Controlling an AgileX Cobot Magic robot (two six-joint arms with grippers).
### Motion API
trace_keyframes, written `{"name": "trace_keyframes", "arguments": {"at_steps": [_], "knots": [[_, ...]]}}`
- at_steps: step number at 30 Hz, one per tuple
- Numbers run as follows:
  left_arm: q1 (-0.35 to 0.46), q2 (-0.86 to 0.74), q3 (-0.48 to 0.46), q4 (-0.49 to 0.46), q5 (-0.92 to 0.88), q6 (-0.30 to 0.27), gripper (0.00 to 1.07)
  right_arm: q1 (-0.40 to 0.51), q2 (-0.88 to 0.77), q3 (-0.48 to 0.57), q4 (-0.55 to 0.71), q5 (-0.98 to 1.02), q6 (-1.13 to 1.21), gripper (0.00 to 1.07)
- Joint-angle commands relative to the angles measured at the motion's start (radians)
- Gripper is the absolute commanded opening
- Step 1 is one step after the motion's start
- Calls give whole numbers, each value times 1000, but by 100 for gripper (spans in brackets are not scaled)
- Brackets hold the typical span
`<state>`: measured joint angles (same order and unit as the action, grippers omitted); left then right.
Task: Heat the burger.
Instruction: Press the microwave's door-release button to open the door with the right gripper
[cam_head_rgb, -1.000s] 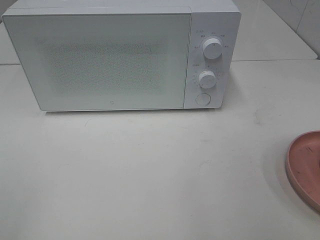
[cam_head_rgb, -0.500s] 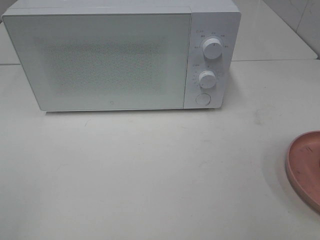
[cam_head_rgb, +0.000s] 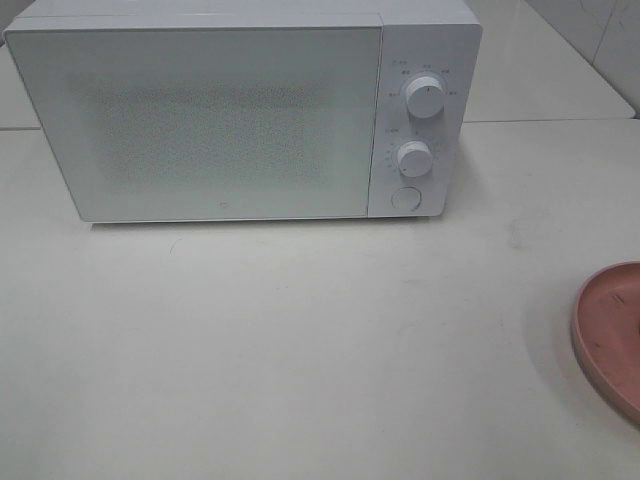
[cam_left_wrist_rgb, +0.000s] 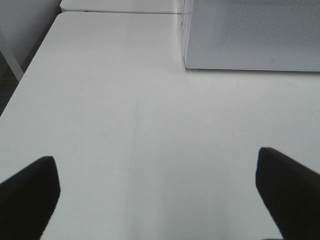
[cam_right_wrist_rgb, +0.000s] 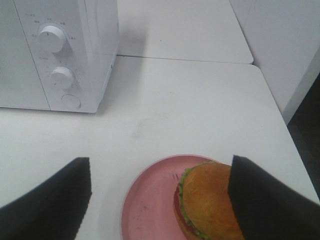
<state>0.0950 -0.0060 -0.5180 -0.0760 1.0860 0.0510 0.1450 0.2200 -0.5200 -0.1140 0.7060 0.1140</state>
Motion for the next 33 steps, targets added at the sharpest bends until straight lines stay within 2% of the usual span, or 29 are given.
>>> {"name": "trace_keyframes", "arguments": {"at_steps": [1,33], "knots": [[-7,-19,2,-10,-18,0,100,-2,74,8,-12,-74,3,76],[-7,-19,2,-10,-18,0,100,-2,556,29,-9,-622,7,76]]}}
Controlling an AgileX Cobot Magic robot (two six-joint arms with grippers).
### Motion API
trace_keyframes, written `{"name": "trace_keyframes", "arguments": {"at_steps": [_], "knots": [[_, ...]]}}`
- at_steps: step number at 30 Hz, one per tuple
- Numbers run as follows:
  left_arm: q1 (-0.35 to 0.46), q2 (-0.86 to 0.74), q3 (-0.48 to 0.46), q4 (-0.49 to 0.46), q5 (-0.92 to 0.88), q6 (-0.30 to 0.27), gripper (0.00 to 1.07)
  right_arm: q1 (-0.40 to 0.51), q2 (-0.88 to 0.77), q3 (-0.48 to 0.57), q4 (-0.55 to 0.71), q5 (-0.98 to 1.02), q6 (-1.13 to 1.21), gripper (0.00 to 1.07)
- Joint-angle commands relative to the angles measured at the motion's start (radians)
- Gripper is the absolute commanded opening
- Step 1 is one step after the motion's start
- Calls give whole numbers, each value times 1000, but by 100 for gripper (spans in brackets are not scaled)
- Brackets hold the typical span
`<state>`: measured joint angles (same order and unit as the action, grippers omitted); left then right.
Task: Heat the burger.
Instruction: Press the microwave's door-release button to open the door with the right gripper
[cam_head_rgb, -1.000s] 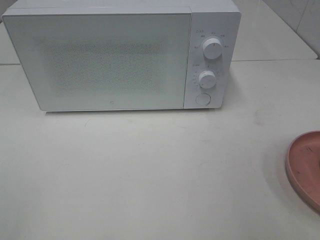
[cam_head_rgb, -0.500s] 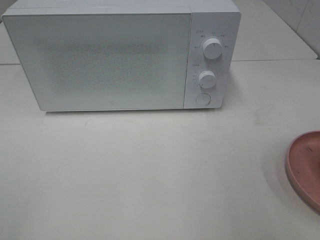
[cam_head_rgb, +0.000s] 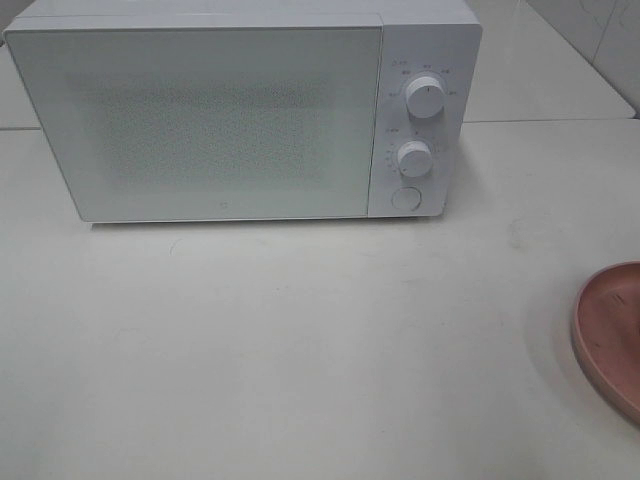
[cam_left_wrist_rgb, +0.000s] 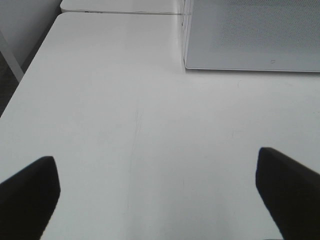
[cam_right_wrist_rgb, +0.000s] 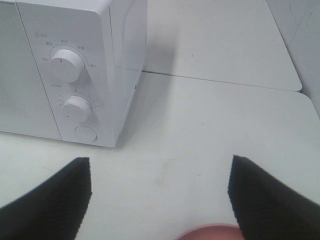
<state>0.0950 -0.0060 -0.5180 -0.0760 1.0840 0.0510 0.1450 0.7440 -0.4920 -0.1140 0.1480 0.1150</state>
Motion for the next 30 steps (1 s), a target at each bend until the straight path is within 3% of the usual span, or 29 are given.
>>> {"name": "trace_keyframes", "arguments": {"at_steps": [1,24,30], "knots": [[-7,-19,2,-10,-16,0,100,-2,44,1,-9,-82,6,76],[-7,-19,2,-10,-16,0,100,-2,369,0,-9,-497,6,76],[-7,-19,2,-10,-16,0,100,-2,497,67,22,-814,-5,76]]}}
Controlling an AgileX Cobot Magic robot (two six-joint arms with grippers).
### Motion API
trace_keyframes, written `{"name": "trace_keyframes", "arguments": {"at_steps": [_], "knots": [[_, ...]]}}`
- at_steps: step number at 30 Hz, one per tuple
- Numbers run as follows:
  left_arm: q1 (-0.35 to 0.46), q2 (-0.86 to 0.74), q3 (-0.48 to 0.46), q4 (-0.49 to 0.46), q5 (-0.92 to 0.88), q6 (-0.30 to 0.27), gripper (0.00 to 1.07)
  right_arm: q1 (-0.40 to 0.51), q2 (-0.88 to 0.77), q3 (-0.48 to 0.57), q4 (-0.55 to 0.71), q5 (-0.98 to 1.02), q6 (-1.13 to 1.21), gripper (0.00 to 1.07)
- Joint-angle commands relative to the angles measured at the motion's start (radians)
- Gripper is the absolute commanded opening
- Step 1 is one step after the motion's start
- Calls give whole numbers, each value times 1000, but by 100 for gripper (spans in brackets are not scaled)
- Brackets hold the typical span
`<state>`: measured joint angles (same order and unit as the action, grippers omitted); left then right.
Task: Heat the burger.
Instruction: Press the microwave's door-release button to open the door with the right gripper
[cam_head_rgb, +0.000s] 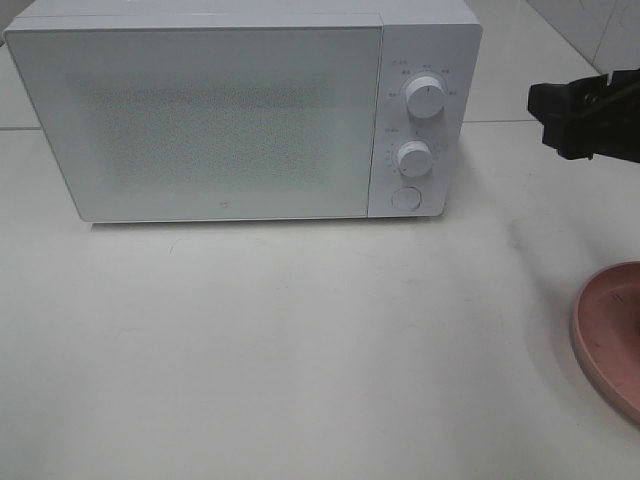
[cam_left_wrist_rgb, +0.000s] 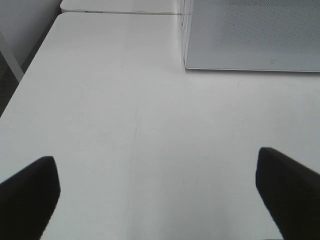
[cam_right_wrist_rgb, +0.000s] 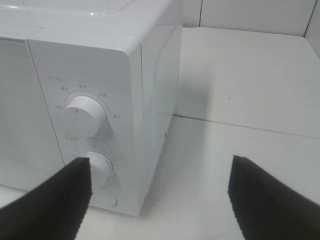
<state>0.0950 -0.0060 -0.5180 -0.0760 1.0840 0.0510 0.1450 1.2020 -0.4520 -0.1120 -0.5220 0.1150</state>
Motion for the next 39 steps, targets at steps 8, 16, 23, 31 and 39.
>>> {"name": "trace_keyframes", "arguments": {"at_steps": [8,16,23,31,39], "knots": [[-7,-19,2,-10,-16,0,100,65,175,127,294,-446,-133,76],[-7,-19,2,-10,-16,0,100,241,277,144,565,-574,-271,76],[-7,-19,2,-10,-16,0,100,387,365,144,734,-686,-291,76],[-7,-19,2,-10,-16,0,100,512,448,144,803,-745,-291,76],[-7,-19,2,-10,-16,-2,100,595,487,144,891,-751,-291,76]]}}
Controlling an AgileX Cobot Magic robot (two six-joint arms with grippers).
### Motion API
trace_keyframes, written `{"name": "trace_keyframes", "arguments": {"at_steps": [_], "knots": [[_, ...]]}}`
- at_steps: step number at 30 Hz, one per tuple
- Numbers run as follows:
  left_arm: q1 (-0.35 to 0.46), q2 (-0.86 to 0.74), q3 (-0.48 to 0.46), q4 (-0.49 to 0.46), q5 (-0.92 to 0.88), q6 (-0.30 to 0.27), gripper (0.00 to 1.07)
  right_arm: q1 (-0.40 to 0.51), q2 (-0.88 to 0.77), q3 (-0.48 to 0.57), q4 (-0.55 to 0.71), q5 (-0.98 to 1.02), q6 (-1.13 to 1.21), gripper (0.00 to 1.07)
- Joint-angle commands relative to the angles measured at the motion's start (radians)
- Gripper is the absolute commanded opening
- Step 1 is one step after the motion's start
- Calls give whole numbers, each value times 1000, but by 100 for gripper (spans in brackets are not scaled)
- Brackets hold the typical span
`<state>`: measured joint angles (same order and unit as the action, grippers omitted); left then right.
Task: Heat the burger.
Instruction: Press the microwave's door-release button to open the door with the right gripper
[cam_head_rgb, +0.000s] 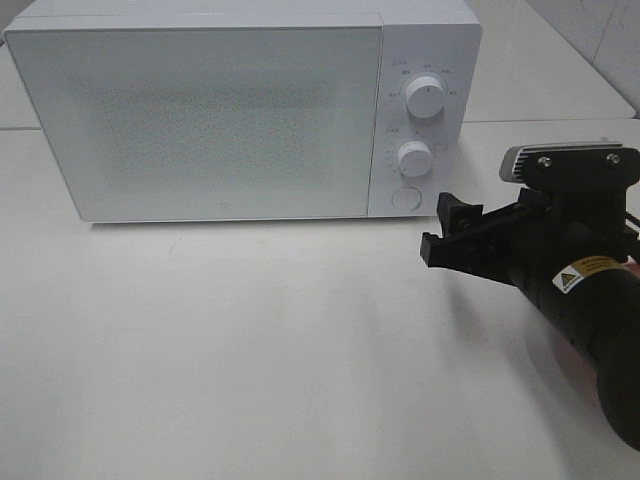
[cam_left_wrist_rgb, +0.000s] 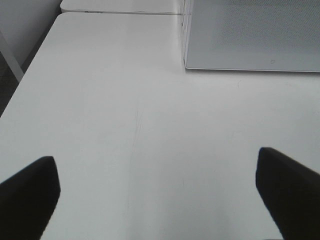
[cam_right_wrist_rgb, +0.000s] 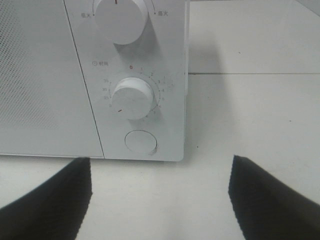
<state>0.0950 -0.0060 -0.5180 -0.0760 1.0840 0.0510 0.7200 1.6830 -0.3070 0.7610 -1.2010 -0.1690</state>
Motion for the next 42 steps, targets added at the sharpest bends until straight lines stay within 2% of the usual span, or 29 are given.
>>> {"name": "trace_keyframes", "arguments": {"at_steps": [1,11,19,20,22,23,25,26,27,28,30,31,32,34,40,42], "knots": [[-7,-19,2,-10,-16,-2,100,23,11,-1,18,-72,-7,76],[-7,-19,2,-10,-16,-2,100,49,32,-1,14,-63,14,75],[-7,-19,2,-10,-16,-2,100,49,32,-1,14,-64,265,66],[-7,-19,2,-10,-16,-2,100,49,32,-1,14,-63,374,62],[-7,-19,2,-10,-16,-2,100,49,32,-1,14,-62,428,60],[-7,-19,2,-10,-16,-2,100,49,32,-1,14,-61,571,55],[-7,-19,2,-10,-16,-2,100,49,32,-1,14,-61,631,53],[-7,-19,2,-10,-16,-2,100,49,32,-1,14,-58,781,47],[-7,-19,2,-10,-16,-2,100,49,32,-1,14,-58,781,47],[-7,-19,2,-10,-16,-2,100,49,32,-1,14,-57,927,41],[-7,-19,2,-10,-16,-2,100,49,32,-1,14,-57,979,38],[-7,-19,2,-10,-16,-2,100,49,32,0,14,-57,1080,32],[-7,-19,2,-10,-16,-2,100,49,32,0,14,-57,1080,32],[-7,-19,2,-10,-16,-2,100,49,32,1,14,-57,1240,23],[-7,-19,2,-10,-16,-2,100,49,32,1,15,-57,1456,14],[-7,-19,2,-10,-16,-2,100,48,32,1,51,-57,1584,5]]}}
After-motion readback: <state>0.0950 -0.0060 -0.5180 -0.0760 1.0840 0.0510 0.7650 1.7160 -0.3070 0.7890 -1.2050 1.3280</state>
